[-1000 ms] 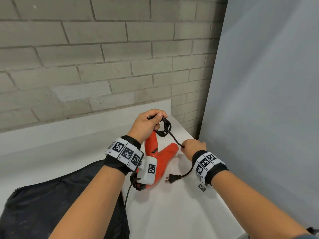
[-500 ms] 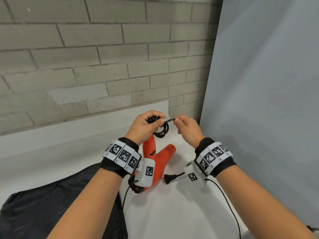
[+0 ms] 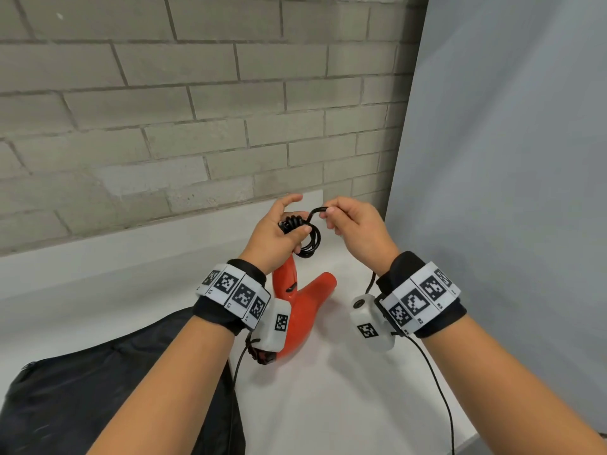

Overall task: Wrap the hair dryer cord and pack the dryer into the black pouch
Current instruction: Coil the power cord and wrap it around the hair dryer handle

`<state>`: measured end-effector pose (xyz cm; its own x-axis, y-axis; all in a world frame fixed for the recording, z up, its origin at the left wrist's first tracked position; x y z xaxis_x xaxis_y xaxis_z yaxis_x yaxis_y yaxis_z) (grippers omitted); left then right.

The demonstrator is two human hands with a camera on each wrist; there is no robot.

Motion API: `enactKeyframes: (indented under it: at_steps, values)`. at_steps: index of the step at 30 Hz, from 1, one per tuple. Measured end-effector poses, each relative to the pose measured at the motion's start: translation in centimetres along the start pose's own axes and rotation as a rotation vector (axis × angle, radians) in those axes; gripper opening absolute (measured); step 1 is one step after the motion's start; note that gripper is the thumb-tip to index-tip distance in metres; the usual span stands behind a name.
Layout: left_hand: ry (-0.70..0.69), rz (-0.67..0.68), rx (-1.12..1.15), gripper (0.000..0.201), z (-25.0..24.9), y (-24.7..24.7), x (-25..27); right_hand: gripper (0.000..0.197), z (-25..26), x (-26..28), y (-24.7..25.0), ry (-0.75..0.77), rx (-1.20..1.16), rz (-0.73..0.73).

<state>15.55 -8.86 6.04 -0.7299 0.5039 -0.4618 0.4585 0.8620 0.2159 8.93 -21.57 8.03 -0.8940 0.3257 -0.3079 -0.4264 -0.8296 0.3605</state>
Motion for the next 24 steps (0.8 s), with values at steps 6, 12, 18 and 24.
enactKeyframes:
  at_steps: [6,12,18,24]
  values:
    - [0.011,-0.021,-0.012,0.018,0.0,0.0,-0.1,0.018,-1.7,0.1,0.7,-0.05,0.008,0.048]
    - [0.052,-0.146,0.017,0.013,0.7,1.0,-0.4,0.019,-10.3,1.5,1.9,-0.409,0.233,0.17]
    - [0.042,-0.18,0.035,0.012,0.8,1.2,-0.3,0.036,-15.3,4.4,0.1,-0.592,0.575,0.515]
    - [-0.015,-0.193,-0.013,0.009,0.8,0.9,-0.1,0.023,-16.4,3.6,-0.5,-0.565,0.748,0.391]
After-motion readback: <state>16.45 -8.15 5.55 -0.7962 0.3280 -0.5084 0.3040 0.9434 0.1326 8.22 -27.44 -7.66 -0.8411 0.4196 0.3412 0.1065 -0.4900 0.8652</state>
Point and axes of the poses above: each hand's wrist, its own x-axis away from the middle knuckle, its own y-axis out of the back of the hand, z = x × y, the point moved 4 cm from there along -x, towards the middle knuckle, and after that the axes turned 12 degrees about -y, right-handed, at the moved point
